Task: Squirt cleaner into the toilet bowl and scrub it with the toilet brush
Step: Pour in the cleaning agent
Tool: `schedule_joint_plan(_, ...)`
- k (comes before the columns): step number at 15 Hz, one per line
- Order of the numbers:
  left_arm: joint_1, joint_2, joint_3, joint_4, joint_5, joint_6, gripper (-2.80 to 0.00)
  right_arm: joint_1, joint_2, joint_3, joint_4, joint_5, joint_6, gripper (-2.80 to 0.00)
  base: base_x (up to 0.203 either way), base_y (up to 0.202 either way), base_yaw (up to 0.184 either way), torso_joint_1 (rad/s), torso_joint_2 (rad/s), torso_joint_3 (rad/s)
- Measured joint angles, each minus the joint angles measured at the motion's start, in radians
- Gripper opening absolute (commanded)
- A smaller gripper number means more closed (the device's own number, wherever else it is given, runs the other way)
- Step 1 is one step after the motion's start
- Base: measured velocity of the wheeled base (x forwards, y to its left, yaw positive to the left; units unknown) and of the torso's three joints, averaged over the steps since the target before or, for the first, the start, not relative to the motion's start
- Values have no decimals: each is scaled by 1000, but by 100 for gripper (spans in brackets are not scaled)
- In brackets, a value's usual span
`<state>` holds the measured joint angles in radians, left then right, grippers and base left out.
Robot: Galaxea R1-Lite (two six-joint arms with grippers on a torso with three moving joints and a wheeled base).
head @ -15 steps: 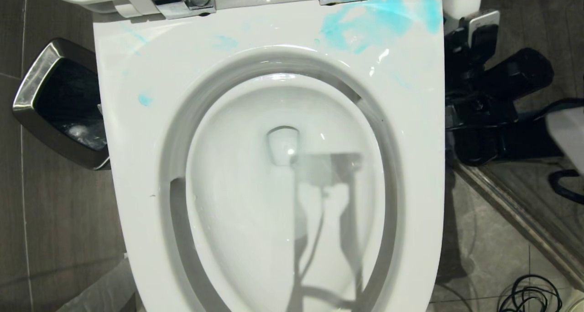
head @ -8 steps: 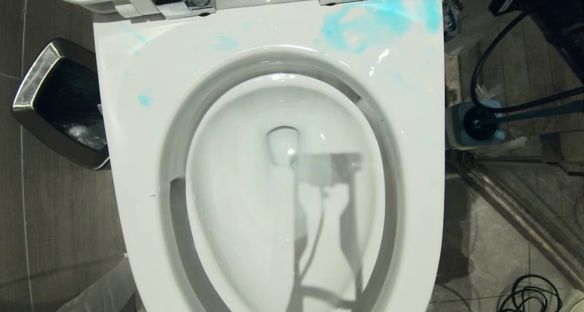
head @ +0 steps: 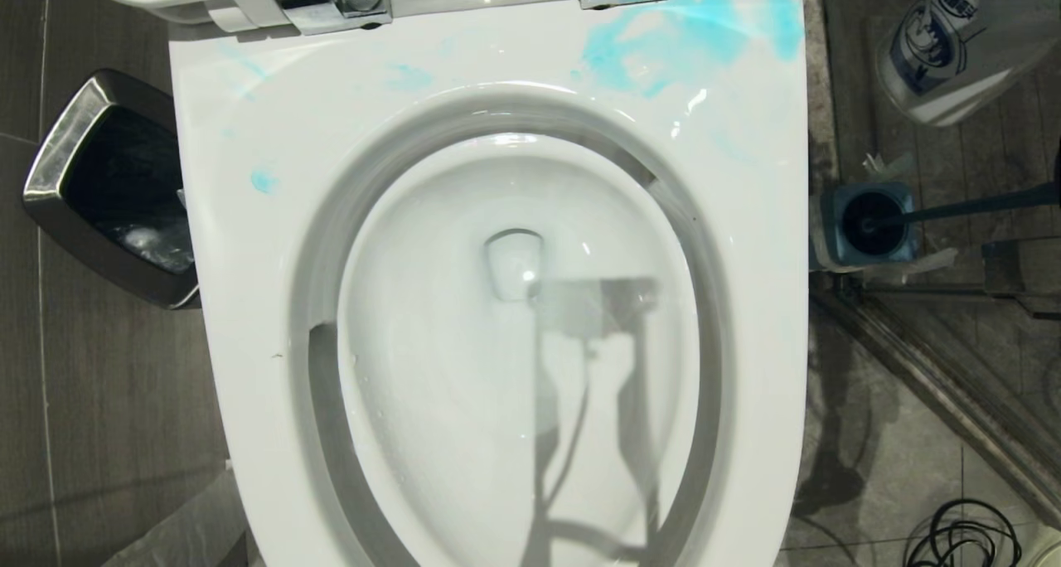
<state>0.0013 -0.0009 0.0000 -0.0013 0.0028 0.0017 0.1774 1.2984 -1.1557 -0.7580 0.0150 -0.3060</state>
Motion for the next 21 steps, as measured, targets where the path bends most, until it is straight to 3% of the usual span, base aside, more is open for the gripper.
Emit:
schedule_joint_plan(4,0,0,0,0,0,0,-280,0,-105,88,44,-31,-8,-280,0,0,0,0,0,0)
schedule_joint_plan(10,0,0,0,-1,0,3,-280,0,-298,162,330,-123,-61,-280,0,0,0,0,0,0)
schedule_joint_plan(21,0,0,0,-1,0,1,-280,0,-351,213,338,-128,-76,-280,0,0,0,1,0,18)
